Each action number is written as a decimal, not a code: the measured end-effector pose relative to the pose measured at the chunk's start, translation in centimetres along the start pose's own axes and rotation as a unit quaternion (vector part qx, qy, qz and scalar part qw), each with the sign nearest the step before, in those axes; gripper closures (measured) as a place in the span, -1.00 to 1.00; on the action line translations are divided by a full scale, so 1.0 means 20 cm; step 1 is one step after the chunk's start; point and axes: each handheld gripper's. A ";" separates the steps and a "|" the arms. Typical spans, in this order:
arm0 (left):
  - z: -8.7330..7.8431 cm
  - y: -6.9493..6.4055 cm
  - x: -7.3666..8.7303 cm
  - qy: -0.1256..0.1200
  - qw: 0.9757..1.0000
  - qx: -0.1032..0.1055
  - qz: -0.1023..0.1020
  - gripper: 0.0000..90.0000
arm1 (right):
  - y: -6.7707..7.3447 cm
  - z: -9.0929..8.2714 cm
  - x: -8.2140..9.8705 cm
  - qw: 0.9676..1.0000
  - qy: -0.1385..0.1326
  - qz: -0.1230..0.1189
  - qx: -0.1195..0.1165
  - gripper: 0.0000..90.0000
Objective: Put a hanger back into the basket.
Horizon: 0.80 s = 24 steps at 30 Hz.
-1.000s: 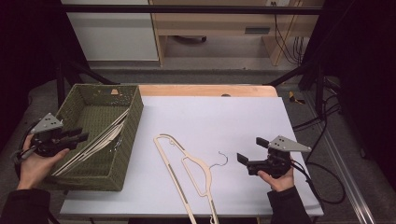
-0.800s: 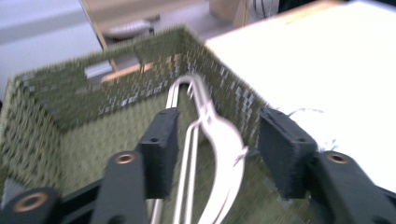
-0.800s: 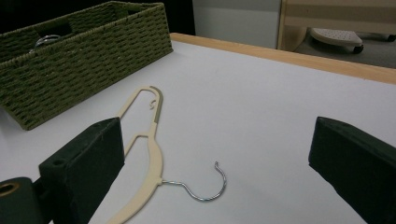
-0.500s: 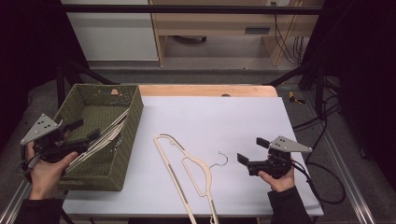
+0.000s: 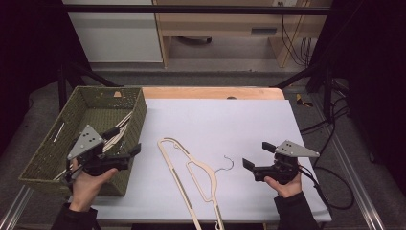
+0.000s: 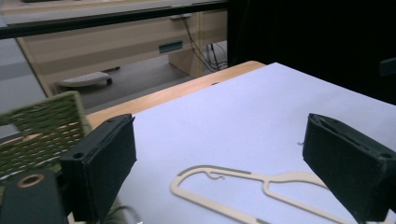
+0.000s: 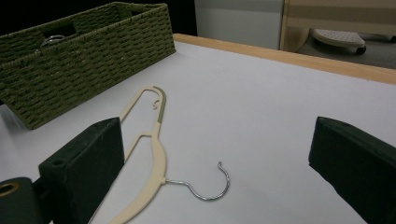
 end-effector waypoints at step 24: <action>0.50 -0.27 0.03 0.068 0.993 0.093 0.017 -0.81 | -0.01 -0.02 0.00 1.000 -0.006 -0.003 -0.002 -0.92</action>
Point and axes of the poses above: each handheld gripper's, and its own axes: z roughly forward along the jaws, x roughly out of its underside, y roughly to its left, and after that the axes turned 11 degrees about x, right-handed
